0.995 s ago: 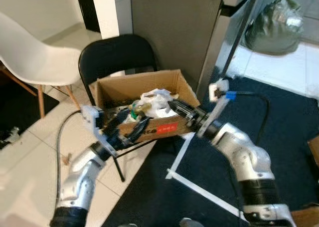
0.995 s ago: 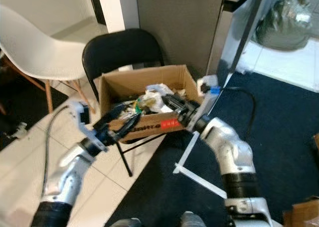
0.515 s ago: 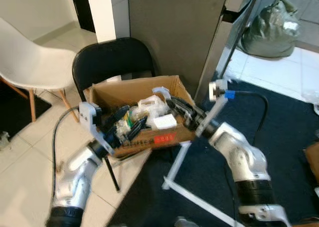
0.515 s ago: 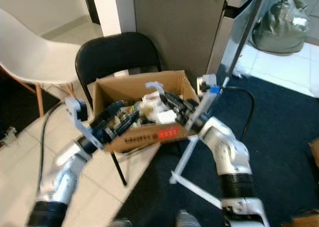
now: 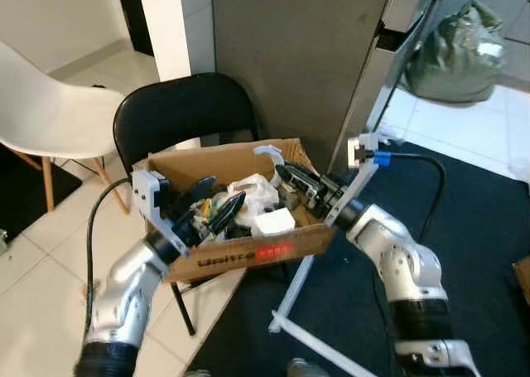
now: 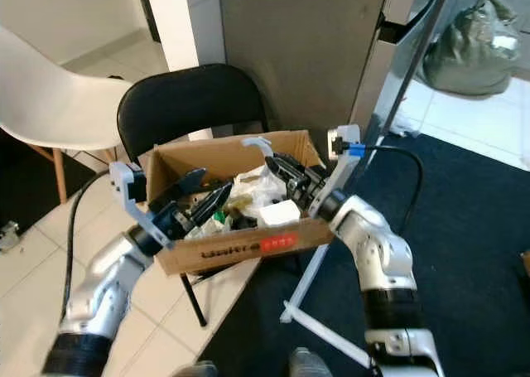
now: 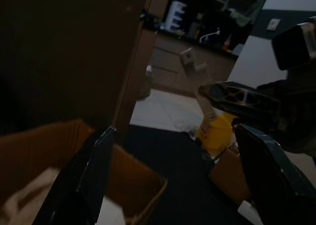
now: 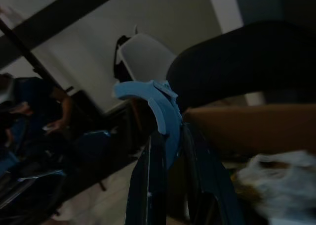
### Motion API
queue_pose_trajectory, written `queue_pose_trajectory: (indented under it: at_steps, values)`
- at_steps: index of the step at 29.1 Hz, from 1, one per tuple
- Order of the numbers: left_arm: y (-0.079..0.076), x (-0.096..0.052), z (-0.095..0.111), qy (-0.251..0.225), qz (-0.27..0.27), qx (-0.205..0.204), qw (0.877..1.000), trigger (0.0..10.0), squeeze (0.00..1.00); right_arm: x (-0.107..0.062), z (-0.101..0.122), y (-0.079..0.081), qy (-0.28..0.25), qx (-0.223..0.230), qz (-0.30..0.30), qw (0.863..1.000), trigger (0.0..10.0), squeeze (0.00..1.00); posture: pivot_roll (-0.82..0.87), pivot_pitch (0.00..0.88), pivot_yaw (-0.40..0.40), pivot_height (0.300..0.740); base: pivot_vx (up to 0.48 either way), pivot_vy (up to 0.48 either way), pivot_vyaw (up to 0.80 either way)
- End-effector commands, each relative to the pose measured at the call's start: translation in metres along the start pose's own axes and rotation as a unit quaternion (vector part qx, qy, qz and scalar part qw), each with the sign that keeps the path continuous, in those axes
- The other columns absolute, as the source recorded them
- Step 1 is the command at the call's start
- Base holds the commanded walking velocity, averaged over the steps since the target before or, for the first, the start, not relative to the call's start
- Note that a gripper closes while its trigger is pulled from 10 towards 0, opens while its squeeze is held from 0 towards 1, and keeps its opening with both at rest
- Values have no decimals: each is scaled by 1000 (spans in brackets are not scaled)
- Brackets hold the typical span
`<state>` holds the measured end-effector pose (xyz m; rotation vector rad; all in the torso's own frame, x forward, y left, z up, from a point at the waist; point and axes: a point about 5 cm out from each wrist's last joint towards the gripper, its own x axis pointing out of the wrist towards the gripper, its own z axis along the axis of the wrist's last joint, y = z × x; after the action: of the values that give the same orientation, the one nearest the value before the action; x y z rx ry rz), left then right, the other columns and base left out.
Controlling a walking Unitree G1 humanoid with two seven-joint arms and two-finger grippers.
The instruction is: Picking trash to rubbish bin
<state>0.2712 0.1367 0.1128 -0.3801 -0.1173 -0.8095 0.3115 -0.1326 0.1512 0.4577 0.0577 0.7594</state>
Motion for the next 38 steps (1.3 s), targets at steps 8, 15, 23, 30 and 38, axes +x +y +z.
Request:
queue_pose_trajectory:
  at_steps: [8, 15, 23, 30, 38]
  values:
    - [1, -3, -1, 5, 3, -1, 1000, 10000, 0, 2, 1, 5, -6, -7, 16, 1000, 10000, 0, 14, 0, -5, 740, 298, 0, 0]
    - [0, -5, -1, 5, 7, -1, 1000, 10000, 0, 2, 1, 5, -6, -9, 19, 1000, 10000, 0, 14, 0, -2, 740, 296, 0, 0]
    - [-2, -7, -2, 3, 15, -19, 1000, 10000, 0, 2, 2, 5, -11, -9, 21, 1000, 10000, 0, 14, 0, -2, 740, 282, 0, 0]
    - [-5, -11, -3, 1, 26, -43, 999, 10000, 0, 2, 1, 5, -10, -9, 22, 1000, 10000, 0, 18, 0, -1, 740, 256, 0, 0]
    - [-8, -14, -4, 6, 45, -72, 996, 10000, 0, 2, 1, 6, -14, -10, 27, 999, 10000, 0, 22, 0, 0, 740, 63, 0, 0]
